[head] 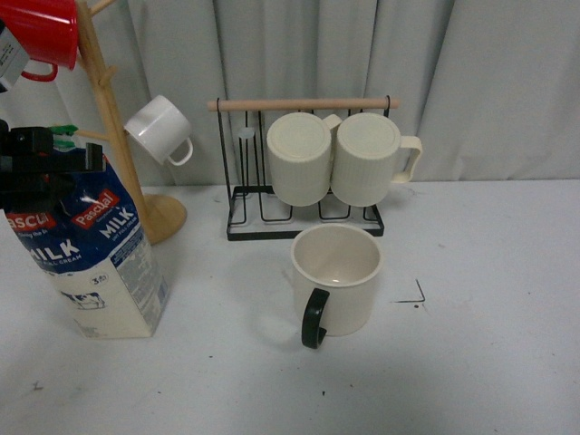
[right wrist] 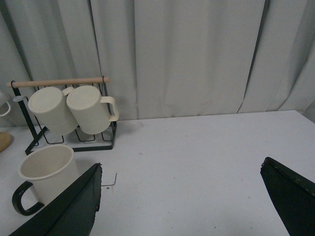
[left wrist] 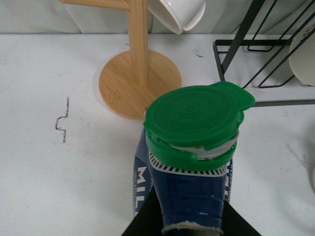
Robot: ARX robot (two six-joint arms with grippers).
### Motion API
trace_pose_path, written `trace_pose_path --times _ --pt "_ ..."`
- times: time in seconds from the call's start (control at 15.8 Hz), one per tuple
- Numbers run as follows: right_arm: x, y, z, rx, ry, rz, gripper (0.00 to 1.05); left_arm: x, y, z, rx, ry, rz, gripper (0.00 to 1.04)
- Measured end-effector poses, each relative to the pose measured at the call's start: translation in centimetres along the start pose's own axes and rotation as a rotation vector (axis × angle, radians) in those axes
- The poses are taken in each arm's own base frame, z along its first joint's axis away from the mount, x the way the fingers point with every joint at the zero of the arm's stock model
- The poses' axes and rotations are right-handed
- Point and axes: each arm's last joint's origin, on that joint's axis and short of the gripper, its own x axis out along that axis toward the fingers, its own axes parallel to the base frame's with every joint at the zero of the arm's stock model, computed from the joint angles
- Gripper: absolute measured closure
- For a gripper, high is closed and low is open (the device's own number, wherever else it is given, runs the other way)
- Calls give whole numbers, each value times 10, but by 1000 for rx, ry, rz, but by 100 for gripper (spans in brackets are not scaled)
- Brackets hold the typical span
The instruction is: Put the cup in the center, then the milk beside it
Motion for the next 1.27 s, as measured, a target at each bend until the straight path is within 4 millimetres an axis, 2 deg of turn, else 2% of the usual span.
trace_pose_path --times 0.06,0.25,0.76,1.08,1.21,1.27 --pt "0 0 0 0 0 0 6 0 -2 0 -9 1 -5 100" --pt "0 0 0 0 0 0 6 -4 -9 1 -4 6 9 101" --pt "0 0 0 0 0 0 6 -15 -71 16 56 -51 -57 101" --pt "0 0 0 0 0 0 6 -3 -94 1 63 -23 -56 101" --pt "0 0 0 0 0 0 6 -4 -103 2 63 -37 -63 101" --pt "0 0 0 0 0 0 6 -3 -113 -1 54 -36 -83 101"
